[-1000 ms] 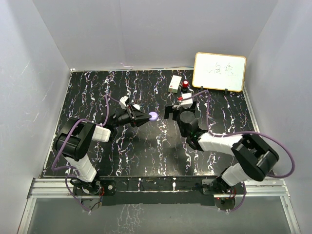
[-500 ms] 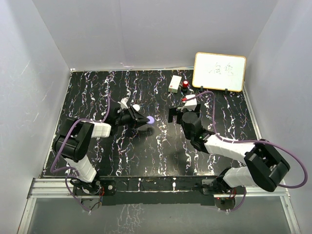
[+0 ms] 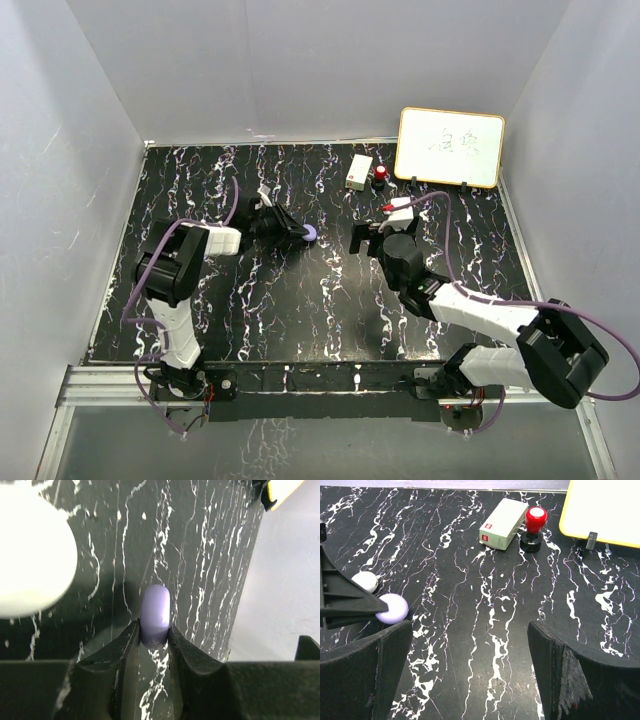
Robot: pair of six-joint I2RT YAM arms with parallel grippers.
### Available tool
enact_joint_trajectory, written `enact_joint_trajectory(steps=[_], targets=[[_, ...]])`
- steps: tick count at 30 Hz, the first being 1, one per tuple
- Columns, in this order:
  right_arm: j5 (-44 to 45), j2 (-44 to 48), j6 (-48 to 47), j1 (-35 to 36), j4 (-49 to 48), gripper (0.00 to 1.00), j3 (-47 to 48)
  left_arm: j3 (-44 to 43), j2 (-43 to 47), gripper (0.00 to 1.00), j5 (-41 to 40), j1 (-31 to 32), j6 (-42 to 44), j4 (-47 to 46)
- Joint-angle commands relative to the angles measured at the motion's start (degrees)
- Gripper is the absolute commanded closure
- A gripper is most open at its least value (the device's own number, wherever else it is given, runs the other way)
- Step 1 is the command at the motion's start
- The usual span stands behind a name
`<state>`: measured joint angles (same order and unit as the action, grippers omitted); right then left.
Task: Insert the wireless bluetooth earbuds into the charging case
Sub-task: Place the charging case at the center of the board, then reset both arms
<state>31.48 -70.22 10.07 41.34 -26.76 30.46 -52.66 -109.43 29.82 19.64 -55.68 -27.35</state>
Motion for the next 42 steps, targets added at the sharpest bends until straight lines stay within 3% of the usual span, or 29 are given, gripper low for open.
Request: enact_joint_trajectory(steps=[1, 8, 10, 14, 19, 22, 28, 34, 42], targets=[[0.12, 2.85, 0.77, -0.69, -1.45, 0.02, -0.89, -5.66, -2.38, 1.00, -1.27, 0.25, 2.69, 4.51], [-0.53, 4.78, 1.36, -1.23, -1.52, 0.02, -2.17, -11.46, -6.11, 0.99, -4.22, 0.23, 4.58, 8.13], [-0.59, 5.17, 1.32, -1.49, -1.46, 0.02, -2.39, -12.79, -6.83, 0.93, -4.63, 0.23, 5.14, 8.99], [-0.93, 6.04, 1.26, -1.90, -1.28, 0.02, -2.68, -15.03, -7.96, 0.73, -5.00, 0.23, 5.90, 10.77], [-1.92, 6.60, 1.44, -2.06, -0.80, 0.02, -2.48, -15.71, -5.73, 0.34, -8.45, 0.27, 7.93, 14.90], [-2.72, 6.65, 1.77, -2.17, -0.34, 0.02, -2.04, -15.99, -2.34, 0.18, -11.31, 0.28, 10.32, 18.43], [-3.91, 6.28, 2.57, -2.31, 0.89, 0.02, -1.13, -16.70, 10.87, 0.13, -17.32, 0.15, 14.81, 25.57], [-2.41, 5.55, 5.33, -2.77, 4.87, 0.02, 0.12, -15.78, 25.70, 0.02, -31.62, 0.10, 21.48, 37.10], [-1.79, 3.99, 12.64, -4.33, 11.71, 0.02, 2.15, -5.00, 44.17, 0.01, -45.88, 0.03, 22.83, 43.52]])
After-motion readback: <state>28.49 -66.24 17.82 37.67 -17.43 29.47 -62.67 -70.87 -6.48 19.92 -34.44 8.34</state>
